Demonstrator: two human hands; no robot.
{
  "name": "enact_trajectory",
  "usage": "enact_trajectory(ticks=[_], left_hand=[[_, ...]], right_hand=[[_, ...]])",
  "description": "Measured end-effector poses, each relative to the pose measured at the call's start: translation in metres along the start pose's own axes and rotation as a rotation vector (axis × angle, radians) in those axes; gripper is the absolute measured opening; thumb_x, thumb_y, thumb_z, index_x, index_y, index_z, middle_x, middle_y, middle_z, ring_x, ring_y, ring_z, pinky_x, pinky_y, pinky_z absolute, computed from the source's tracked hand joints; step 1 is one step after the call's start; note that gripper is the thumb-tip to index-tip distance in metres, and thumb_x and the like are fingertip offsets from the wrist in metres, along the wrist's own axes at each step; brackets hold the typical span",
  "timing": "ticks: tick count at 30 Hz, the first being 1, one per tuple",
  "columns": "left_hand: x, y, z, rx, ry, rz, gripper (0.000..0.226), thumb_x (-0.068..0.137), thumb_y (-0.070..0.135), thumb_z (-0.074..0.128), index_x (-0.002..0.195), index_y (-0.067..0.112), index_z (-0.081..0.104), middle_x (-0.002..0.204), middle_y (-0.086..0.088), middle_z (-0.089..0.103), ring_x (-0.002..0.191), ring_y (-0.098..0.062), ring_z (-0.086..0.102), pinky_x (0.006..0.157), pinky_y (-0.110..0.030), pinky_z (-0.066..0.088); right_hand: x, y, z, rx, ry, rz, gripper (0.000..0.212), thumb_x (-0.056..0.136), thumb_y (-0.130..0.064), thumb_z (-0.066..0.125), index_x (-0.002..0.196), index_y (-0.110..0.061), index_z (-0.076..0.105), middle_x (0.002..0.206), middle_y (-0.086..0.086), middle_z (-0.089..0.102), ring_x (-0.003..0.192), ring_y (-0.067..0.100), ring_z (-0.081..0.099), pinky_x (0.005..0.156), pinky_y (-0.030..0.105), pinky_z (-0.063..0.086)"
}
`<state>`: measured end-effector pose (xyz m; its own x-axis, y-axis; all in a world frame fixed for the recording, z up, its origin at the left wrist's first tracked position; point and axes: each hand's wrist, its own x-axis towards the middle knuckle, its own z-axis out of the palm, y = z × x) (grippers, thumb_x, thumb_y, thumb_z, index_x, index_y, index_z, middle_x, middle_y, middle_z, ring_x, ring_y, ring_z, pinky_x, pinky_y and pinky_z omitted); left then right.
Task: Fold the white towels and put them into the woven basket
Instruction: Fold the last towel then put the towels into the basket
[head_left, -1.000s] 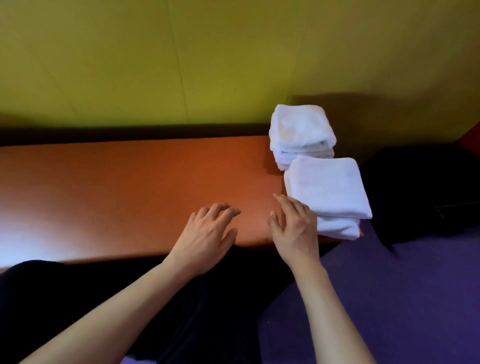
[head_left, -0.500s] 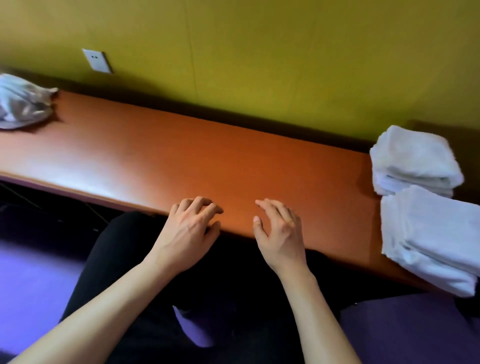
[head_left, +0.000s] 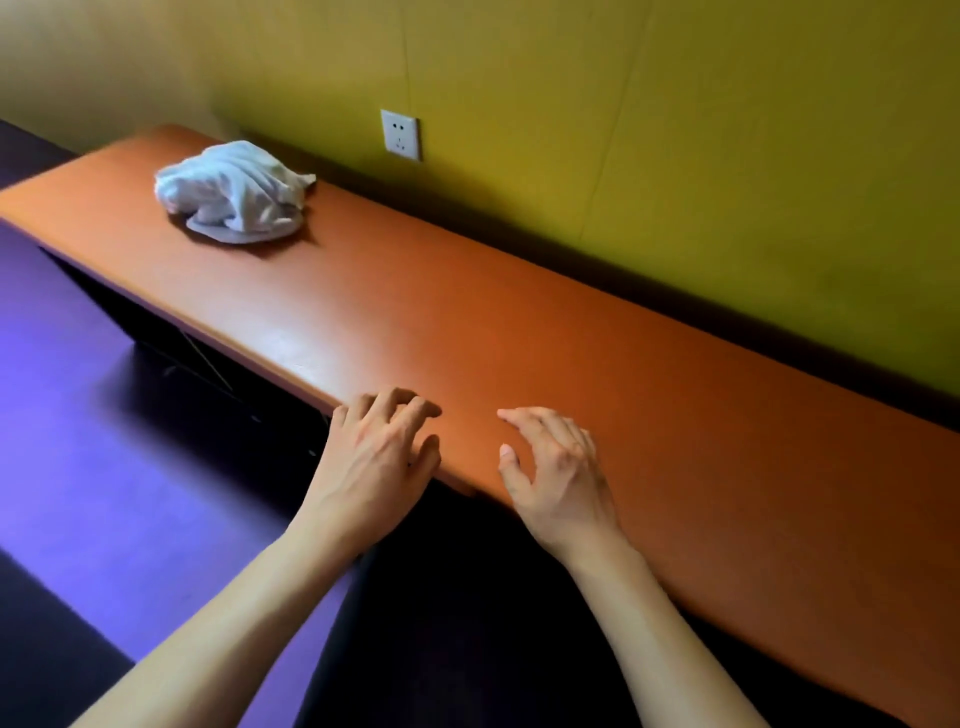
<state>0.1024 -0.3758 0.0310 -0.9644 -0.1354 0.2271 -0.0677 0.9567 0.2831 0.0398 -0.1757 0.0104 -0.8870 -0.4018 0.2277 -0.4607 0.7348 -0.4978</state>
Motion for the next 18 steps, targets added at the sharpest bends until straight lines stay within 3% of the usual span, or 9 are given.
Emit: enact_trajectory(ticks=[12, 15, 18], left_hand=[[0.105, -0.158, 0.058, 0.083, 0.006, -0.131, 0.044, 0.086, 0.044, 0.039, 0.115, 0.024, 0.066, 0.114, -0.001, 0.062, 0.102, -0.033, 0.057, 0.087, -0.045, 0.046], [0.133, -0.195, 0.072, 0.131, 0.009, -0.183, 0.040, 0.087, 0.041, 0.043, 0.115, 0.024, 0.066, 0.114, -0.002, 0.062, 0.103, -0.034, 0.057, 0.088, -0.045, 0.044], [0.157, -0.220, 0.083, 0.176, -0.025, -0.199, 0.049, 0.088, 0.047, 0.032, 0.113, 0.025, 0.066, 0.115, -0.003, 0.062, 0.103, -0.034, 0.057, 0.089, -0.044, 0.042]], right_hand=[[0.141, -0.048, 0.127, -0.045, -0.234, -0.084, 0.046, 0.090, -0.033, 0.051, 0.134, -0.025, 0.058, 0.129, 0.001, 0.060, 0.118, 0.024, 0.055, 0.103, 0.041, 0.038], [0.173, -0.051, 0.157, -0.082, -0.243, -0.109, 0.052, 0.087, -0.037, 0.046, 0.137, -0.026, 0.055, 0.134, 0.000, 0.059, 0.123, 0.024, 0.052, 0.107, 0.041, 0.036], [0.207, -0.050, 0.180, -0.165, -0.208, -0.076, 0.058, 0.090, -0.044, 0.045, 0.147, -0.030, 0.044, 0.146, -0.001, 0.049, 0.133, 0.023, 0.043, 0.114, 0.043, 0.029]])
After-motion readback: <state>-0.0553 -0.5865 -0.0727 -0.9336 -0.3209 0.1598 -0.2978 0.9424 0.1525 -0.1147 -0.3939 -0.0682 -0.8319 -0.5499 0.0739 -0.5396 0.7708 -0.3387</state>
